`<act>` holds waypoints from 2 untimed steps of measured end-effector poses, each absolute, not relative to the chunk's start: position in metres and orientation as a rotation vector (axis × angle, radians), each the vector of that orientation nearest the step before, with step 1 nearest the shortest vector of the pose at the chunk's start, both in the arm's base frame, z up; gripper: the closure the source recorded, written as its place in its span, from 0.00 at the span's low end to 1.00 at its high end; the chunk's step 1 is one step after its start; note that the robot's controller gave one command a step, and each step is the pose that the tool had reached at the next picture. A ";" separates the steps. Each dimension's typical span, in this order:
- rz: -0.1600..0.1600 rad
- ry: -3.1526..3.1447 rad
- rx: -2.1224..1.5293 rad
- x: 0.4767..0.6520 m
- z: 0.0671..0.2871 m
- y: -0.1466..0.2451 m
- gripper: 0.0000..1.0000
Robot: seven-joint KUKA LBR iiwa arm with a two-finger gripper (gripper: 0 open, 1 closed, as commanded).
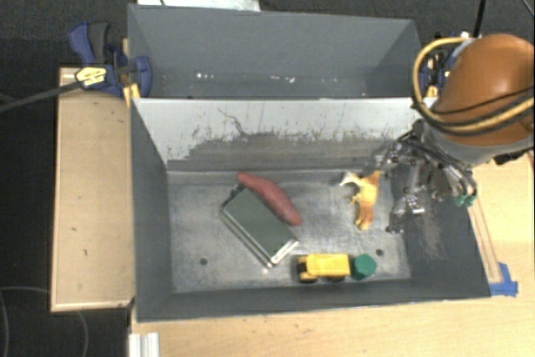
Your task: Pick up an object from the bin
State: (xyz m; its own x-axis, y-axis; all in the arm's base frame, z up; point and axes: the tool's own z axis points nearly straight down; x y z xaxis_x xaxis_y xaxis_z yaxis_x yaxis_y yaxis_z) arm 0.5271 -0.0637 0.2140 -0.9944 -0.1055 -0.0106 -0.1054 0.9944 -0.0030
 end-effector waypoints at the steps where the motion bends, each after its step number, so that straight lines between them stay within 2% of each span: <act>1: 0.001 3.061 -0.705 0.512 0.184 -0.057 0.00; 2: -0.002 3.131 0.143 0.509 0.204 -0.102 1.00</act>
Offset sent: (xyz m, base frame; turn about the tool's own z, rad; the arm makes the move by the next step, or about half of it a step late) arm -0.0194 -0.0378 -0.0107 0.1949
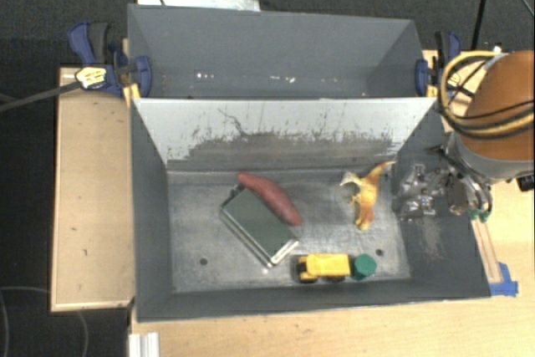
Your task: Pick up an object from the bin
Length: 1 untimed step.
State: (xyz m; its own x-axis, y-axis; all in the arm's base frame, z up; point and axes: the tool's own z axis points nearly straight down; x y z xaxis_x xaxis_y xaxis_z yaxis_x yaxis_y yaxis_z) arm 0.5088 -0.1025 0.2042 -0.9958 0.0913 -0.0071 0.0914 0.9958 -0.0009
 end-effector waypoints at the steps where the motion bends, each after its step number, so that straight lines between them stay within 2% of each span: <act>1: -0.001 3.132 0.139 0.509 0.204 -0.102 1.00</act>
Offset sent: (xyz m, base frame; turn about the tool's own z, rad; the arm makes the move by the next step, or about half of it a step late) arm 0.0072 0.0198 -0.0628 -0.0031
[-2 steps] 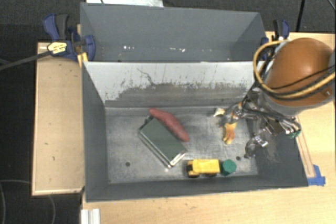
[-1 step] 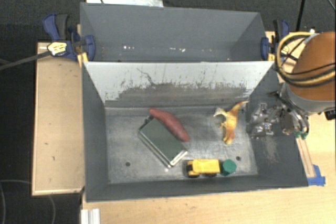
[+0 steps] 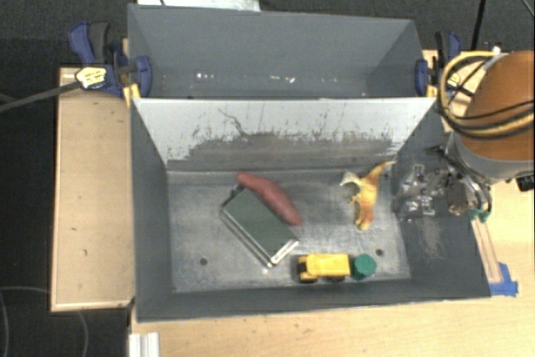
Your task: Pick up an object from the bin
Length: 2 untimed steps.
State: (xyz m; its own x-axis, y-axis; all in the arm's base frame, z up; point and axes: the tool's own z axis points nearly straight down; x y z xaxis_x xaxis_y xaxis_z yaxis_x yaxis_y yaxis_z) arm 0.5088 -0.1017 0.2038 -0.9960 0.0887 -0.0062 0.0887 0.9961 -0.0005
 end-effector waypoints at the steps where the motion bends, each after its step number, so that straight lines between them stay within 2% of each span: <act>1: 0.000 3.136 0.134 0.517 0.141 -0.083 0.00; 2: -0.001 3.136 0.133 0.517 0.142 -0.083 0.00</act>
Offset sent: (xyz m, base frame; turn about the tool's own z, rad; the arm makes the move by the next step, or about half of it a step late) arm 0.0000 0.0000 0.0000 0.0000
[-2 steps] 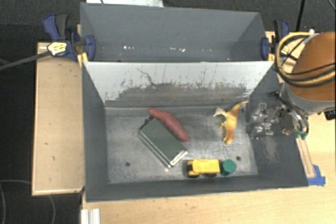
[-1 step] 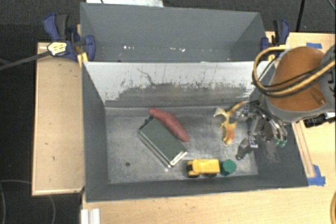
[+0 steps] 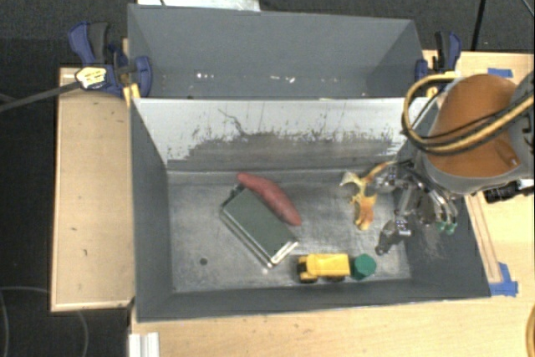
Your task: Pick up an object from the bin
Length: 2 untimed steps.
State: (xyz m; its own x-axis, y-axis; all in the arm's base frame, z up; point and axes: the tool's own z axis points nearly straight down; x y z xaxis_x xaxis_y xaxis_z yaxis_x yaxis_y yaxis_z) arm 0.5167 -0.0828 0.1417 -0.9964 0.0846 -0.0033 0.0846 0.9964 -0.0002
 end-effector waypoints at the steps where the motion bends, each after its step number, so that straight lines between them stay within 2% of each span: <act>1: -0.003 3.136 0.118 0.522 0.130 -0.042 0.00; 2: 0.000 3.130 -0.221 0.517 0.087 -0.023 1.00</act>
Offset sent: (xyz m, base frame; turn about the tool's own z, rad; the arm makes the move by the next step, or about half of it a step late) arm -0.0008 0.0596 -0.0552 -0.2251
